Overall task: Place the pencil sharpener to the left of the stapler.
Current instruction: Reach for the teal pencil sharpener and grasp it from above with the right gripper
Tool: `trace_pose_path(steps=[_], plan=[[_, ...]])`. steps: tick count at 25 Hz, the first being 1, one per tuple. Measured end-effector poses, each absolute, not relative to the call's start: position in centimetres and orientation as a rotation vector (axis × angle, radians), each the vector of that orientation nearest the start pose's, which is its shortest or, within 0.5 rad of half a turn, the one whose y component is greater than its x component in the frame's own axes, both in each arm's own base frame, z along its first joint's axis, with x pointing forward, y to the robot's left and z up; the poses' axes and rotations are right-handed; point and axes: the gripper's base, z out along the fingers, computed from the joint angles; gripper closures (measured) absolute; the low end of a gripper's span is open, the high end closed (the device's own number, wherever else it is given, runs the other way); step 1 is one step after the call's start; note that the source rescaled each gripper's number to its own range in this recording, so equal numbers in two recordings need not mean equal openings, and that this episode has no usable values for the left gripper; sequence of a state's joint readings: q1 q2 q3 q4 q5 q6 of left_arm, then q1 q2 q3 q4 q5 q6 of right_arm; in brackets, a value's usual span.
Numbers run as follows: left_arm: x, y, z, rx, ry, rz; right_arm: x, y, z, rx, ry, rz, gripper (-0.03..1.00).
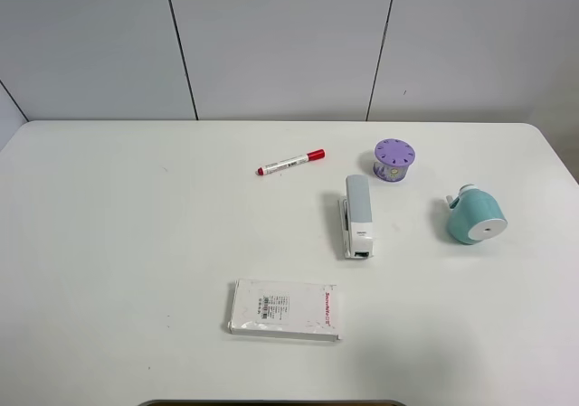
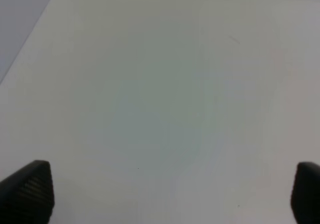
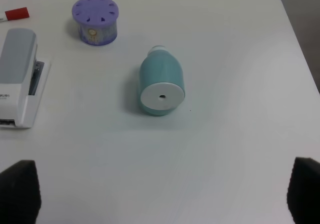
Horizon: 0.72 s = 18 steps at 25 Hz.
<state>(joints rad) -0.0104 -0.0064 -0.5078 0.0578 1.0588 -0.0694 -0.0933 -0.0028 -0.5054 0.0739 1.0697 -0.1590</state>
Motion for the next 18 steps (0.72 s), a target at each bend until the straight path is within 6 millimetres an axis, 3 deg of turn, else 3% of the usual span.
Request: trace_pose_path(steps=[18], plan=[[-0.67,0.47,27.96,-0.063,2.026,0.019,-0.81,0.52,28.37,0.016,2.021,-0.041,-0.03]])
